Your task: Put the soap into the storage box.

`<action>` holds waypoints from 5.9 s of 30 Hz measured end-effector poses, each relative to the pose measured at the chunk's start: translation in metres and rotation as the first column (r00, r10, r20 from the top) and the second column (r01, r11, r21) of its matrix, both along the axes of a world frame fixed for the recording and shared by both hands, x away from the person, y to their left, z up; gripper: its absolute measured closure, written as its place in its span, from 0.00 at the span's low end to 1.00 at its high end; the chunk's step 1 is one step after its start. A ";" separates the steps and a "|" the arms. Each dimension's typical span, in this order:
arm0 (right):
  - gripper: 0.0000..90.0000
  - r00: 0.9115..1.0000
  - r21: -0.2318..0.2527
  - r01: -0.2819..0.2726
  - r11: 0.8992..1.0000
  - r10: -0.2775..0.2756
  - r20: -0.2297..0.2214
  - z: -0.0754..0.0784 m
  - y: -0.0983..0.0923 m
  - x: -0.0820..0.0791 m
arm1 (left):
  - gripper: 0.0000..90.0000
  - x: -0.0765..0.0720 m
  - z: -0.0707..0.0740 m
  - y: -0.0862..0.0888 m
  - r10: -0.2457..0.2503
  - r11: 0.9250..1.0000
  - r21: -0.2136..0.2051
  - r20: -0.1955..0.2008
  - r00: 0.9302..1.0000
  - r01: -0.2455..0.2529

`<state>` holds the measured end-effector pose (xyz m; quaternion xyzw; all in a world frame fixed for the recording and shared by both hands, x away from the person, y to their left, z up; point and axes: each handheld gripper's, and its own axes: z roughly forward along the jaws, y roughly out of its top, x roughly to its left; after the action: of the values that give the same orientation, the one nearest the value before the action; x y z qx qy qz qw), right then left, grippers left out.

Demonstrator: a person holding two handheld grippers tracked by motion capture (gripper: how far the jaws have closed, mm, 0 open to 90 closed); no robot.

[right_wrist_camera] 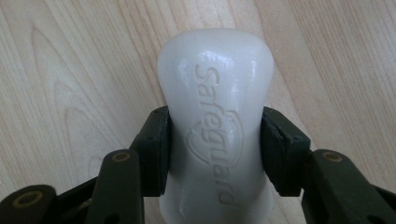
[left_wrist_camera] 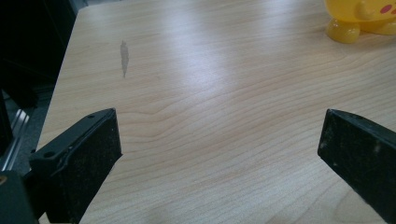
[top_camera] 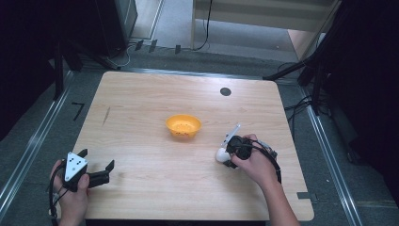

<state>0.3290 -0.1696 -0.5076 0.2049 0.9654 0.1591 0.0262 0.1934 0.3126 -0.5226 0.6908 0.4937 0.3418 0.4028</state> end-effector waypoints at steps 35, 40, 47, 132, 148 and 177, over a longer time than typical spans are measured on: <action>0.57 0.999 0.011 -0.017 1.000 0.017 0.027 0.026 0.007 0.010 | 0.00 0.000 0.000 0.000 -0.007 1.000 -0.001 0.000 1.000 0.007; 0.57 0.999 0.012 -0.026 1.000 0.025 0.029 0.028 0.009 0.013 | 0.00 0.000 0.000 0.000 -0.007 1.000 -0.002 0.000 1.000 0.007; 0.57 0.999 0.013 -0.028 1.000 0.028 0.026 0.033 0.011 0.015 | 0.00 0.000 0.000 0.000 -0.007 1.000 0.000 0.000 1.000 0.007; 0.57 0.983 0.032 -0.174 0.984 0.172 0.065 0.067 0.094 0.069 | 0.00 -0.002 0.000 -0.004 -0.004 0.999 0.034 0.012 1.000 0.004; 0.57 0.977 0.023 -0.201 0.979 0.198 0.072 0.072 0.120 0.083 | 0.00 -0.003 -0.001 -0.005 -0.015 0.999 0.042 0.021 1.000 0.014; 0.56 0.955 -0.044 -0.277 0.960 0.280 0.094 0.059 0.154 0.106 | 0.00 -0.004 -0.001 -0.005 -0.022 0.999 0.037 0.022 0.999 0.022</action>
<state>0.4351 -0.0156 -0.4488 0.0583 0.9845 0.1563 0.0544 0.1899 0.3079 -0.5231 0.6996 0.4750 0.3542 0.3994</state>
